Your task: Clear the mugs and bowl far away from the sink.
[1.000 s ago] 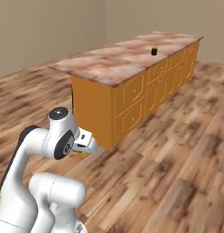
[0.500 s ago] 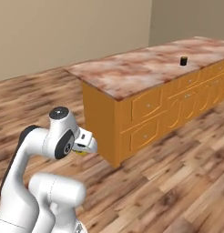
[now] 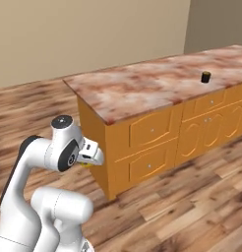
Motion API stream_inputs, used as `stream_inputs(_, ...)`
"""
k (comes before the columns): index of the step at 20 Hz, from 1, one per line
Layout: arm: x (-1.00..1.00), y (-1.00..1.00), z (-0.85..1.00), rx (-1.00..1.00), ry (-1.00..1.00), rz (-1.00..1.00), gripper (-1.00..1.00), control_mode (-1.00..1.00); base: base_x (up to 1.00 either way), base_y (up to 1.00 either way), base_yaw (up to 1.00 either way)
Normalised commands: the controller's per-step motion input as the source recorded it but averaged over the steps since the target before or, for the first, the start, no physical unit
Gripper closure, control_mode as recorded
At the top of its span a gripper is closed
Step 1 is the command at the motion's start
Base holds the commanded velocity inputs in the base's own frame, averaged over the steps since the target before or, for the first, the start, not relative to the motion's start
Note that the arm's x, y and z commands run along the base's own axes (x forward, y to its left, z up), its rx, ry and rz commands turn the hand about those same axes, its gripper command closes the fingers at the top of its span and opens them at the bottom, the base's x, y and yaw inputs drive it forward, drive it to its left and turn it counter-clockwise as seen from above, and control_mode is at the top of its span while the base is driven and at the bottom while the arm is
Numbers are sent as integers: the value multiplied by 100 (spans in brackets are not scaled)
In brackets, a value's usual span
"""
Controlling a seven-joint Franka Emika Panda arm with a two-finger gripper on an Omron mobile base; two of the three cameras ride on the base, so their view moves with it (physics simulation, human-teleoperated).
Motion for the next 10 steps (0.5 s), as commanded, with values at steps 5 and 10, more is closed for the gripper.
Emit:
stream_inputs(5, 0, 0, 0, 0, 0, 0, 100, 100, 52, -100, 16)
stream_inputs(10, 0, 0, 0, 0, 0, 0, 100, 100, 42, -100, 2)
